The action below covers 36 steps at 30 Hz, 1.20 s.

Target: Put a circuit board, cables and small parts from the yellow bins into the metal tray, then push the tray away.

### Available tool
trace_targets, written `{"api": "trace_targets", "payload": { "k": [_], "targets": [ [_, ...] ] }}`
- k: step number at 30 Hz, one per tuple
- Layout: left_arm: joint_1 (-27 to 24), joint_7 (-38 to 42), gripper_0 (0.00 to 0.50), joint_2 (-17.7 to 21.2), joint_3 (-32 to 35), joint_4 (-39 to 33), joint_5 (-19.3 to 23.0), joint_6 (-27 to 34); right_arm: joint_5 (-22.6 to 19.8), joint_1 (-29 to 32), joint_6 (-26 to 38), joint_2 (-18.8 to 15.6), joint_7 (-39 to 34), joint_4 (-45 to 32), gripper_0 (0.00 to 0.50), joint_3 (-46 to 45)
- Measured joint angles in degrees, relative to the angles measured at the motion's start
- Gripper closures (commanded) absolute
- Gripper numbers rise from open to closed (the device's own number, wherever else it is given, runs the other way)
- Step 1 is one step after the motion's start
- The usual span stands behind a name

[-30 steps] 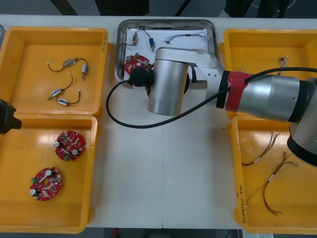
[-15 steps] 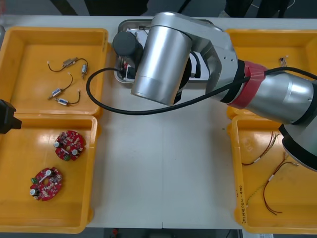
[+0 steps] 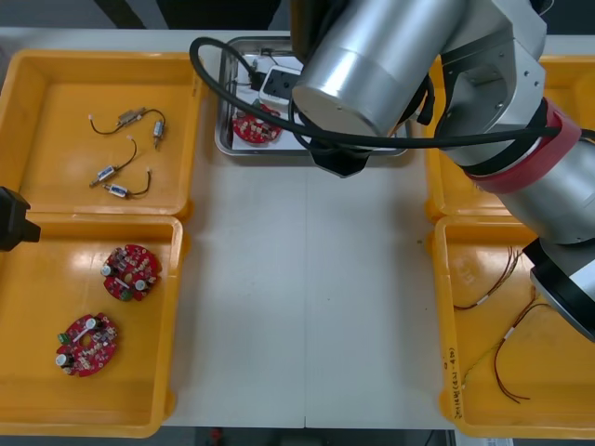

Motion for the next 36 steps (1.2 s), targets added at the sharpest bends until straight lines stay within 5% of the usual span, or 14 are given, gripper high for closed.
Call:
{"api": "trace_targets", "payload": {
  "k": [19,36],
  "targets": [
    [0.2,0.0,0.0,0.0,0.0,0.0,0.0,0.0,-6.4,15.5,0.0,-9.0,-3.3,-9.3,0.0,-23.8],
    [0.3,-1.1,0.0,0.0,0.0,0.0,0.0,0.0,-8.0,32.1,0.0,-12.9,-5.7,-14.6,0.0,-46.1]
  ]
}}
